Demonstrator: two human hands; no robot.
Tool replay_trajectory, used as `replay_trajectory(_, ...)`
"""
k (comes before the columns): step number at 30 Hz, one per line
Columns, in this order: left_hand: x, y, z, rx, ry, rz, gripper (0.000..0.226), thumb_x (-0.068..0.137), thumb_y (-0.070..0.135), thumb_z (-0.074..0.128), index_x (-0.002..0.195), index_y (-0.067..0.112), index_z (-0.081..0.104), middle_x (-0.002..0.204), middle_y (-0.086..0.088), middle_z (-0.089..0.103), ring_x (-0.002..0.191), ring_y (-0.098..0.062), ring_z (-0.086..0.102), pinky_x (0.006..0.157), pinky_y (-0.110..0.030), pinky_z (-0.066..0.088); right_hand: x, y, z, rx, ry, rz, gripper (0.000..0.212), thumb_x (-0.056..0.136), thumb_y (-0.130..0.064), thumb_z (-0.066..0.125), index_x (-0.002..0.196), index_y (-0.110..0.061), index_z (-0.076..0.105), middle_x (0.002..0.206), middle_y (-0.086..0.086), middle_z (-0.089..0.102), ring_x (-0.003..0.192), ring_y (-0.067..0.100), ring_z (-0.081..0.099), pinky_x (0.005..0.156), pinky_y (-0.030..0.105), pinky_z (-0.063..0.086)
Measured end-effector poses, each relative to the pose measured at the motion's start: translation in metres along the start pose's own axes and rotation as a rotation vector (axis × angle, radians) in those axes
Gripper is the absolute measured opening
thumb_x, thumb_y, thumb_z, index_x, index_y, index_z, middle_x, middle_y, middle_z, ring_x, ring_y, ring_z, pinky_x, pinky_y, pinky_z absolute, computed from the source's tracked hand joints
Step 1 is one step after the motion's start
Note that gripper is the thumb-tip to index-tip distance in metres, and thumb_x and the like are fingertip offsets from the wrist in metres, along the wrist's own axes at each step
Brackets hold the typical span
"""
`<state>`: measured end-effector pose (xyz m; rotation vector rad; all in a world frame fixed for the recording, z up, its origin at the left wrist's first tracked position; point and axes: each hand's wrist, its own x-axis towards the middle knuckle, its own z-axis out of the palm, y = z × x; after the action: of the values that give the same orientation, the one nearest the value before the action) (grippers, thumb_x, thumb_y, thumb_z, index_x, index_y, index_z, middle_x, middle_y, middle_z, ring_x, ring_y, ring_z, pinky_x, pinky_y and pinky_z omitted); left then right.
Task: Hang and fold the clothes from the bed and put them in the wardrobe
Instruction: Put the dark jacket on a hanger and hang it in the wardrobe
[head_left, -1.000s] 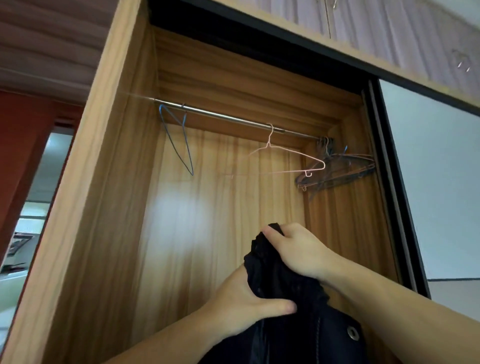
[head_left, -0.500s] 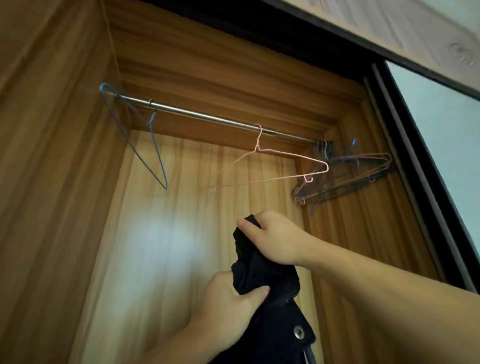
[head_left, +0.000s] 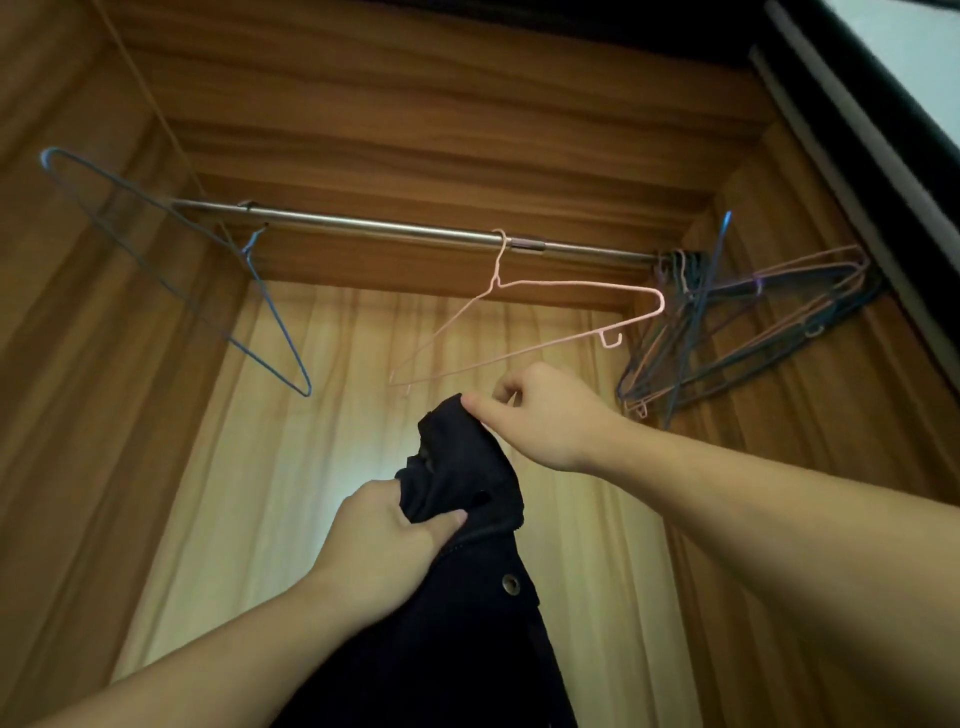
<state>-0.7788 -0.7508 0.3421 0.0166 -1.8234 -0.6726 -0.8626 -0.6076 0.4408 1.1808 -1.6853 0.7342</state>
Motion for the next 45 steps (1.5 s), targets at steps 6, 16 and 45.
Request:
replay_trajectory(6,0.028,-0.011,-0.014,0.083,0.032,-0.021,0.013,0.083,0.026,0.073,0.075,0.016,0.069,0.068,0.009,0.071,0.068,-0.007,0.067,0.058,-0.017,0.046,0.051,0.041,-0.021,-0.704,0.252,-0.173,0.046,0.081,-0.056,0.057,0.110,-0.021,0.061,0.110,0.004,0.058,0.103,0.024,0.055,0.090,0.044,0.045)
replay_trajectory(16,0.050,-0.018,-0.023,0.130,0.042,-0.004,0.015,0.082,0.032,0.072,0.081,0.017,0.068,0.075,0.005,0.072,0.072,-0.010,0.068,0.063,-0.022,0.051,0.107,0.071,-0.051,-1.059,-0.020,0.274,0.111,0.070,-0.053,0.072,0.153,-0.020,0.007,0.143,0.012,0.043,0.128,0.034,0.046,0.105,0.060,0.030)
replay_trajectory(45,-0.026,-0.075,-0.050,-0.057,-0.105,-0.065,0.007,0.078,0.030,0.072,0.083,0.025,0.071,0.075,0.014,0.071,0.071,0.001,0.065,0.056,-0.008,0.040,0.005,-0.039,0.088,0.754,-0.189,0.714,0.021,0.092,-0.017,0.046,0.102,-0.006,0.062,0.060,0.002,0.044,0.036,0.011,0.023,0.037,0.017,0.017)
